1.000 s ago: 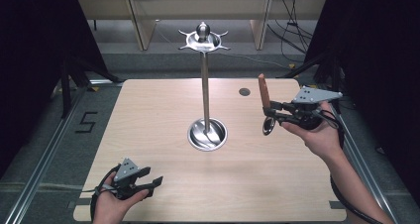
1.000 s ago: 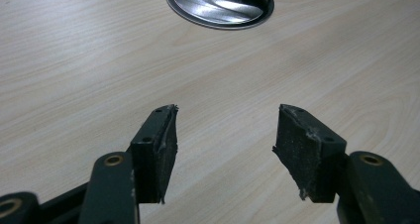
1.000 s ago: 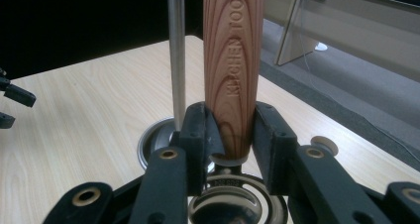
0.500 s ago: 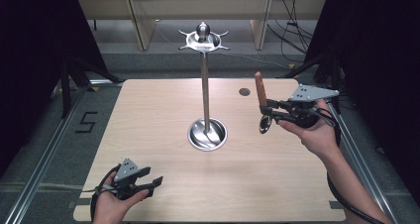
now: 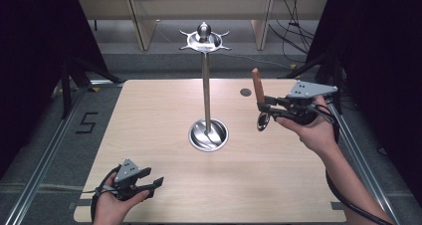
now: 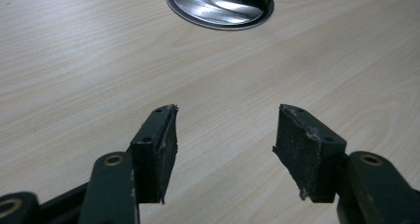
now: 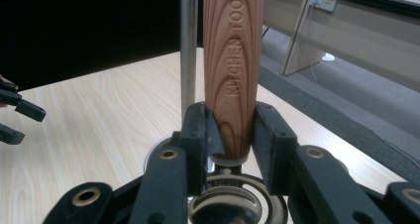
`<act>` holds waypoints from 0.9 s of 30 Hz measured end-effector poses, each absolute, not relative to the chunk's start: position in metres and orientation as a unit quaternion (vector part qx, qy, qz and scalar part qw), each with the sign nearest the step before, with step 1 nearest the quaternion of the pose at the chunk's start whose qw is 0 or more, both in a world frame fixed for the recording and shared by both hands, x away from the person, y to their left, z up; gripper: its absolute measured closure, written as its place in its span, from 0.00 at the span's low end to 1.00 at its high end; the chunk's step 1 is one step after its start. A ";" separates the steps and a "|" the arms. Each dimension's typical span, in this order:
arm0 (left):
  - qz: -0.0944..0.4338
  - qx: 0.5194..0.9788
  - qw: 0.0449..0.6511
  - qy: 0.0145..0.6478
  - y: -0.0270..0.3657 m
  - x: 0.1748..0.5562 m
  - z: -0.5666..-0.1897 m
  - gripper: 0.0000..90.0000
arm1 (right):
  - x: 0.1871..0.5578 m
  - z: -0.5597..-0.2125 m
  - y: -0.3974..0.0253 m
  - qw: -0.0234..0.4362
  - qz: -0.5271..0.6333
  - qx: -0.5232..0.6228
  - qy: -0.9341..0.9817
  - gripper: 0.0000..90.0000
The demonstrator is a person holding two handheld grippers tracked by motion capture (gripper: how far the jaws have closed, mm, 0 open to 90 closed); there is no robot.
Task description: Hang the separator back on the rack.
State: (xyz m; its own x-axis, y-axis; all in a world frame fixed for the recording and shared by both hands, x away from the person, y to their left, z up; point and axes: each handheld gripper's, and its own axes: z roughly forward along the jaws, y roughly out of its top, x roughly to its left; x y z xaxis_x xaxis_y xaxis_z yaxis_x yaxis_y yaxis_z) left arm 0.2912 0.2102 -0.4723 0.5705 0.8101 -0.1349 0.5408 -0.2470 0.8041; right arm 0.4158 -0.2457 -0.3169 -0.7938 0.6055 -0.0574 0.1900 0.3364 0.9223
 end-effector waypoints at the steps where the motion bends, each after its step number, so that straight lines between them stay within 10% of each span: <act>1: 0.156 0.775 0.430 0.436 0.210 0.291 -0.472 0.45 | 0.416 -0.316 -0.246 0.200 0.518 0.250 0.793 0.77; 27: 0.157 0.775 0.430 0.435 0.211 0.291 -0.472 0.45 | 0.423 -0.305 -0.235 0.203 0.527 0.242 0.789 0.77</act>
